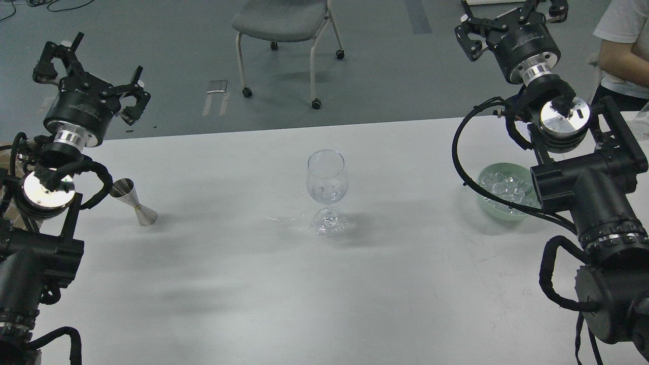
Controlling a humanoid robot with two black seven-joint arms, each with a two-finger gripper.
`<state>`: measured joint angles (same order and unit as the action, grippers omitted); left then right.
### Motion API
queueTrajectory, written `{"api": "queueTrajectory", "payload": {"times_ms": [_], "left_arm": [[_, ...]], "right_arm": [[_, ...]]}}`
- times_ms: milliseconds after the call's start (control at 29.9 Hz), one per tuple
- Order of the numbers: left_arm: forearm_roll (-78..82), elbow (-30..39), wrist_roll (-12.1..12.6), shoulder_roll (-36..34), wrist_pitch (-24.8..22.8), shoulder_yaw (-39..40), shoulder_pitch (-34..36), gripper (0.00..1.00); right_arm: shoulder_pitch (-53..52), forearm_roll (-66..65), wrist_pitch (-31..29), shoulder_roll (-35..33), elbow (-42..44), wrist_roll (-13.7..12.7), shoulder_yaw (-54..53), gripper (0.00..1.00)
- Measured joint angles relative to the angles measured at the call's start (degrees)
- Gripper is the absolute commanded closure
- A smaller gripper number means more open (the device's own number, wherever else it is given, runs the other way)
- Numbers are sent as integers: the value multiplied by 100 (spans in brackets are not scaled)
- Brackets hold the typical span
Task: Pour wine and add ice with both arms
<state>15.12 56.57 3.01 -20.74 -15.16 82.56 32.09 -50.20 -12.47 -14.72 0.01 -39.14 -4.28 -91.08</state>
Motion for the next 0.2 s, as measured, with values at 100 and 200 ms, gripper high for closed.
{"api": "queueTrajectory", "payload": {"times_ms": [100, 200], "left_arm": [[0, -298, -9, 42, 3, -214, 289, 2], [0, -560, -10, 183, 4, -289, 550, 2]], "right_arm": [[-215, -1, 0, 0, 275, 133, 173, 0], [-339, 14, 0, 0, 353, 233, 225, 0]]}}
